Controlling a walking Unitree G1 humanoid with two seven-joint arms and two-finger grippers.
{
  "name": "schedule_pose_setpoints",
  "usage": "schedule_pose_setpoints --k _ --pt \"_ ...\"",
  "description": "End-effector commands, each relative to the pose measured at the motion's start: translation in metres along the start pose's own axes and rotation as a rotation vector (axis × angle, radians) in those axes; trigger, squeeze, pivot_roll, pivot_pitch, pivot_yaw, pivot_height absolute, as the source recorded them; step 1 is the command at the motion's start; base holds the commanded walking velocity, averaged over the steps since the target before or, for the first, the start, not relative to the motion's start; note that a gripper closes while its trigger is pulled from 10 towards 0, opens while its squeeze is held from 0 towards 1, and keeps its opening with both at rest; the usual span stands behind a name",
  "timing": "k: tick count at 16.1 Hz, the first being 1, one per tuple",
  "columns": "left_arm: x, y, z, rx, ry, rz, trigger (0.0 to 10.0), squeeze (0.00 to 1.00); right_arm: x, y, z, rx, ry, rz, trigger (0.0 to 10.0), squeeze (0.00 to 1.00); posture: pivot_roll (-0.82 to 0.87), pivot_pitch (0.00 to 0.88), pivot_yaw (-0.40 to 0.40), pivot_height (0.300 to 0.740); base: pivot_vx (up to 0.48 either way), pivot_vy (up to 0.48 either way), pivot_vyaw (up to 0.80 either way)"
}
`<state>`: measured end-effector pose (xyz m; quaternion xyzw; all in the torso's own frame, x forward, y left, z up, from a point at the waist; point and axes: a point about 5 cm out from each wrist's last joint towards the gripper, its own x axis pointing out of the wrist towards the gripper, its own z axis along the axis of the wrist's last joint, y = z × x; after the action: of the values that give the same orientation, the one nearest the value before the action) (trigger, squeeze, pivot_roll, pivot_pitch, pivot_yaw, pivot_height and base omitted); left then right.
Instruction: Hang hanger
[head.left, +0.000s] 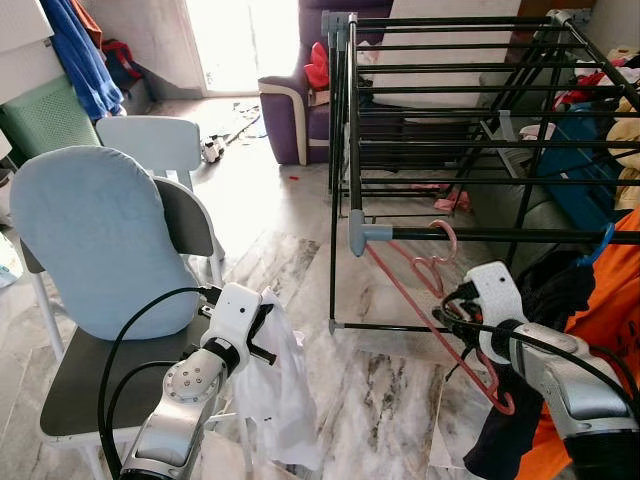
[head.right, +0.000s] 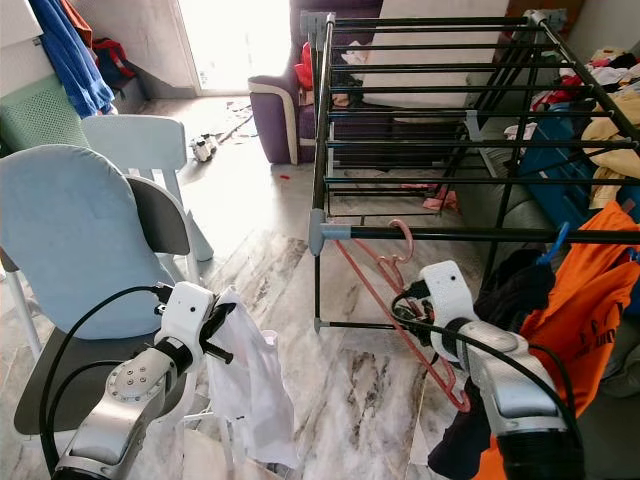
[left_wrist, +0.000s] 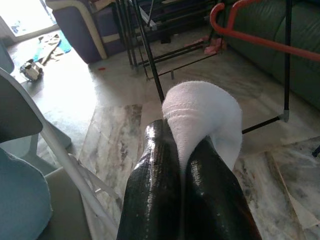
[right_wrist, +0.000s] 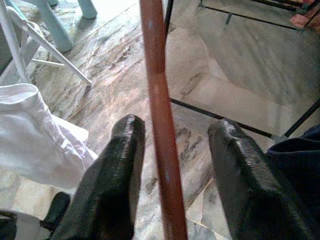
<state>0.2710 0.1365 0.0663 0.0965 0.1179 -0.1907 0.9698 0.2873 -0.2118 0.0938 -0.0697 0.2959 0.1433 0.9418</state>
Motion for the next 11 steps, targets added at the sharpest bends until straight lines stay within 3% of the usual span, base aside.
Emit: schedule_pose_setpoints --k 1,11 --pt "0.002 0.001 0.004 0.018 -0.005 0.0 10.0 0.0 0.001 0.001 0.001 0.007 0.004 0.009 0.0 0.0 -0.14 0.0 0.036 0.74 0.0 0.0 0.0" --pt "0.003 0.001 0.004 0.019 0.001 -0.001 10.0 0.0 0.001 0.007 -0.01 0.017 0.046 0.034 0.0 0.0 -0.14 0.0 0.033 0.74 0.0 0.0 0.0"
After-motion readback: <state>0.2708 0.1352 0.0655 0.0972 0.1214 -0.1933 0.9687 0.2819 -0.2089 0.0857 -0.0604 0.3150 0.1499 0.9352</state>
